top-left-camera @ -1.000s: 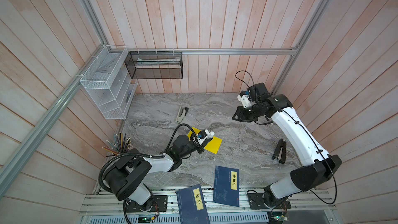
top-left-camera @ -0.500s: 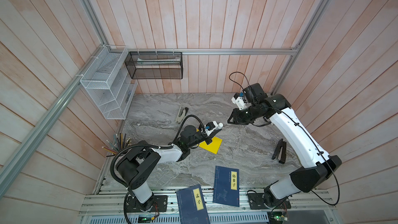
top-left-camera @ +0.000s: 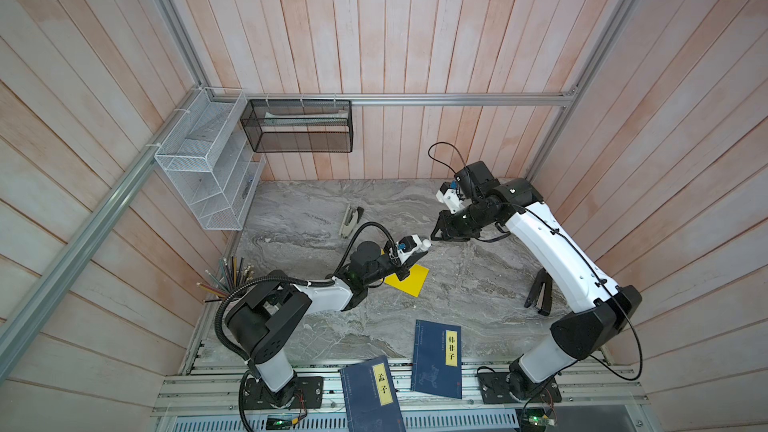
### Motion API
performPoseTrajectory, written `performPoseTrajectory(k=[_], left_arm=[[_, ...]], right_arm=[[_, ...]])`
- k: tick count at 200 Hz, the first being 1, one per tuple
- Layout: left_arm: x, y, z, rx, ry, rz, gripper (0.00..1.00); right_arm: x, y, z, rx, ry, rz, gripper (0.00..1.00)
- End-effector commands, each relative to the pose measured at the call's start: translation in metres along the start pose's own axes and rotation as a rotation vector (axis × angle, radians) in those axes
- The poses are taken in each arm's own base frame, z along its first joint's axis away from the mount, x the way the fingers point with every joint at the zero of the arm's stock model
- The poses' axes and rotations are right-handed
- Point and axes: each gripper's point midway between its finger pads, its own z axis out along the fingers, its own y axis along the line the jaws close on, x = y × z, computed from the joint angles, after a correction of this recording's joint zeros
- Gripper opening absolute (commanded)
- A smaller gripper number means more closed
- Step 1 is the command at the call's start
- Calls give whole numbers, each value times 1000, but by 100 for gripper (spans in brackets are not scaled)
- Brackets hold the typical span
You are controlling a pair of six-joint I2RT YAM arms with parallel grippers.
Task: Place the letter into the envelope and seal it
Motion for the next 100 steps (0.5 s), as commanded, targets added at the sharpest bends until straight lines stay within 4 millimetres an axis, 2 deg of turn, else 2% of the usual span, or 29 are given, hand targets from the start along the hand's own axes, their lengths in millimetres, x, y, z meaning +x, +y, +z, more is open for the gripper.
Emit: performPoseTrajectory(k=[1,100], left_arm=[[-10,-1,4,12,-38,26,0],[-13,0,4,2,-47,39,0]], right_arm=[[4,2,0,8,22,3,27],[13,1,16,14,80,-6,27]])
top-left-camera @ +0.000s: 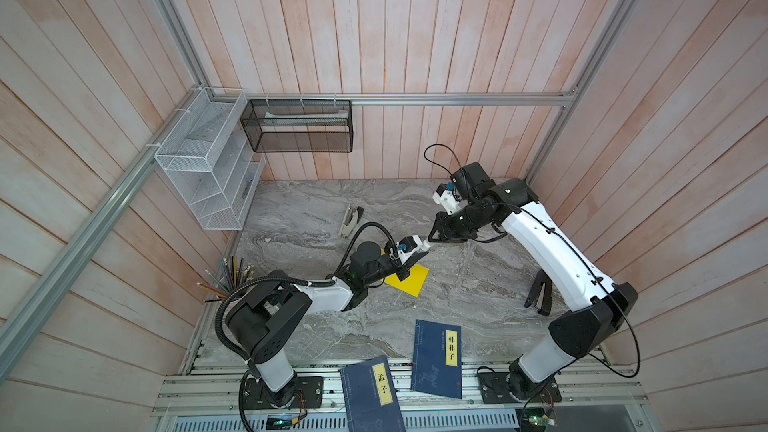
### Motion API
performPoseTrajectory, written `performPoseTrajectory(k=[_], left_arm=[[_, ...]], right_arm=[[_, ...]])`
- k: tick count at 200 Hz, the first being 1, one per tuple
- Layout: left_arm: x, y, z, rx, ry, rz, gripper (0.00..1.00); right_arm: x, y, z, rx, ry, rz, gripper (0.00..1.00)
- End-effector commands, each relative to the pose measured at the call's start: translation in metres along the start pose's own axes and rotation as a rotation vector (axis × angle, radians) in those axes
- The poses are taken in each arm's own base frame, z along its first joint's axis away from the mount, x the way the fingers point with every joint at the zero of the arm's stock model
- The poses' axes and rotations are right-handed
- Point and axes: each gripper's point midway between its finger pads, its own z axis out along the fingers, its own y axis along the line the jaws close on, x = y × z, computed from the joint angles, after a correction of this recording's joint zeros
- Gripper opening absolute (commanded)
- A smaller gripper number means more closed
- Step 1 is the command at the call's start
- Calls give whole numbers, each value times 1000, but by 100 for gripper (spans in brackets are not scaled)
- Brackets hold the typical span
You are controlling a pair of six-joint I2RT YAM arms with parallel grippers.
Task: Place the letter into the envelope and seal it
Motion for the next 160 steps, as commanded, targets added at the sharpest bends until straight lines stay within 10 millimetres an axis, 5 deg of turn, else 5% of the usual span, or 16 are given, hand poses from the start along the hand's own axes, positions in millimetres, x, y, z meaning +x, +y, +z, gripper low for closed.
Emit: performPoseTrajectory(k=[1,160], left_arm=[[-12,1,4,0,-45,33,0],[-17,-1,4,8,-58,39,0]], right_arm=[[10,-3,10,15,59,1,27],[12,-3,22,11,83,1,27]])
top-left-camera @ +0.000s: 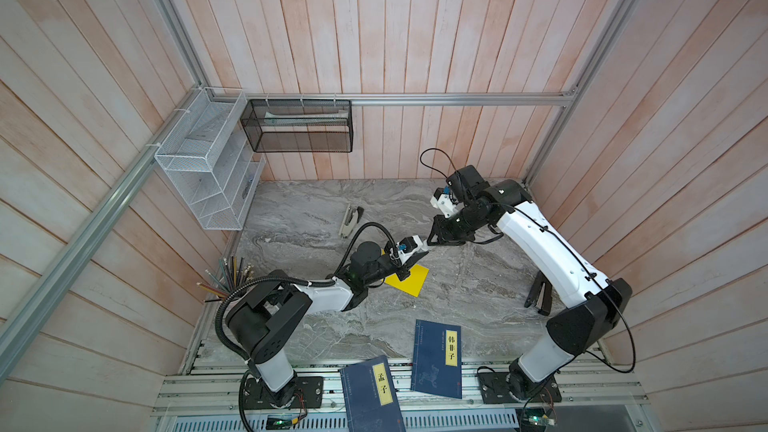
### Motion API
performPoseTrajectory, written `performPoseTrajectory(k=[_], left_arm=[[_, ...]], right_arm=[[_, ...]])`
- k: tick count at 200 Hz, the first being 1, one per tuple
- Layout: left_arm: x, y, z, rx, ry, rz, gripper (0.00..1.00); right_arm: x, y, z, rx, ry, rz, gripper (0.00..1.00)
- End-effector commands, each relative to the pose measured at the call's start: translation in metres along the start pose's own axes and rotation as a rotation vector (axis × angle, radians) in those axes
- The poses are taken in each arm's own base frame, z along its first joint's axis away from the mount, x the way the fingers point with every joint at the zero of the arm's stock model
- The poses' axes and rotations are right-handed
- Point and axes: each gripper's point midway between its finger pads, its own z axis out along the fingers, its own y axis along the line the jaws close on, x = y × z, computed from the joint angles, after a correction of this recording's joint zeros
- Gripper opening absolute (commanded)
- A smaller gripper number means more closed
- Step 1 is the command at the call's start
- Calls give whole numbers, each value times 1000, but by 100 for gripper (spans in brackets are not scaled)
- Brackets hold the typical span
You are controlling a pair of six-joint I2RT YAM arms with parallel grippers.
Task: Place the letter into the envelope and seal it
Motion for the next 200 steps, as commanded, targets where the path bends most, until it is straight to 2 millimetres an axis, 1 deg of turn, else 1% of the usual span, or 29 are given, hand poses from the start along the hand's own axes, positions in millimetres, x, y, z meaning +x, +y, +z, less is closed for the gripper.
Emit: performPoseTrajectory(k=[1,39,61,130,168,200], left_arm=[[-17,0,3,6,-59,34,0],[-19,-1,4,10,-63,33,0],[-19,-1,4,10,-62,34,0],[-21,-1,2,13,-66,34,0],[-25,-1,1,10,-73,38,0],[-25,0,1,4,-69,43,0]], right_arm=[[6,2,10,-3,40,-7,27],[1,6,7,-14,26,-11,27],[-4,10,2,-25,1,-14,27],[-4,14,8,-61,6,-15,27],[-2,9,13,-37,25,-11,27],[0,0,9,17,28,-11,27]])
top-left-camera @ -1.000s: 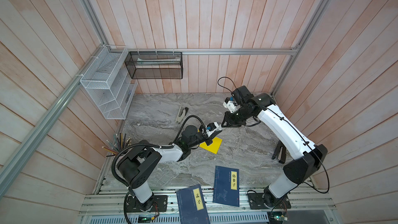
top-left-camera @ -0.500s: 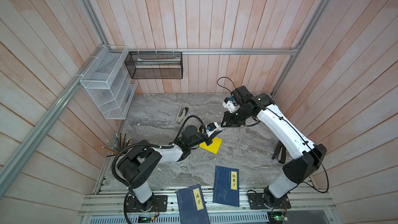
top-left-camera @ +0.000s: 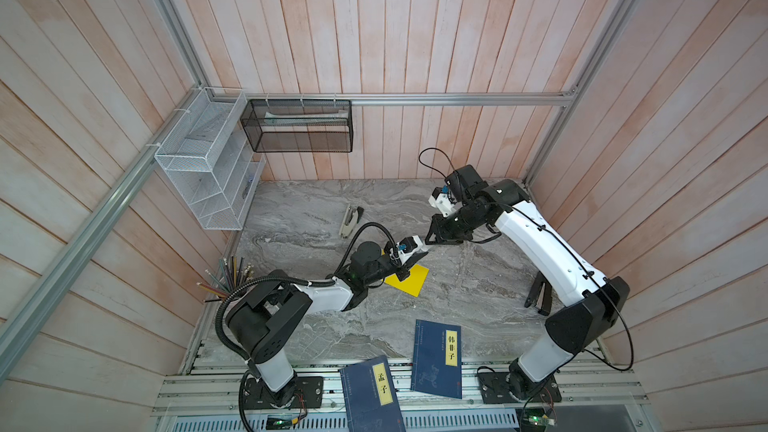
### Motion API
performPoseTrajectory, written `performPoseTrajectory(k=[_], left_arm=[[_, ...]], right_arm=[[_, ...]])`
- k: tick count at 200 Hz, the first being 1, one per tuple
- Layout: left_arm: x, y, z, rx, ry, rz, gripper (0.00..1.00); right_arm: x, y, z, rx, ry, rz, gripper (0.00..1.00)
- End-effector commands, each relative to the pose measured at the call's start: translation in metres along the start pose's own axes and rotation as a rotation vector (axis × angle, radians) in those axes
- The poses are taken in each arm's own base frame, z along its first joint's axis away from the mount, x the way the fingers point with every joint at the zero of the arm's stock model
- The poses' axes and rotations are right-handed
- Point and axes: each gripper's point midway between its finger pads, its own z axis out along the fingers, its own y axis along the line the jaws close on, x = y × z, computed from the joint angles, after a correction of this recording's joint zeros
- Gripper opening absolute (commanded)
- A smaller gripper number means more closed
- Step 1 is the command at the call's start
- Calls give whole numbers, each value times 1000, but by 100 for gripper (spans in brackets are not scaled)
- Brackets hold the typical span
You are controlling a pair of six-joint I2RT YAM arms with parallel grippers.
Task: Place the letter into the envelope and seal it
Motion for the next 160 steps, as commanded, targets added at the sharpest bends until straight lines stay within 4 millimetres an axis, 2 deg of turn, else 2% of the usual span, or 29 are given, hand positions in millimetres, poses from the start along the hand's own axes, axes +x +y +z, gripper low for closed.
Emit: performPoseTrajectory(k=[1,46,102,160], left_arm=[[-28,1,0,2,-81,47,0],[-29,0,-1,5,-84,47,0],[-32,-2,-2,14,-90,47,0],[-33,-2,-1,15,-92,50,0]], right_arm=[[4,-3,6,30,31,-10,27],[1,-6,-7,29,6,-5,27],[-2,-10,0,19,9,2,27],[2,6,7,-63,37,-19,29]])
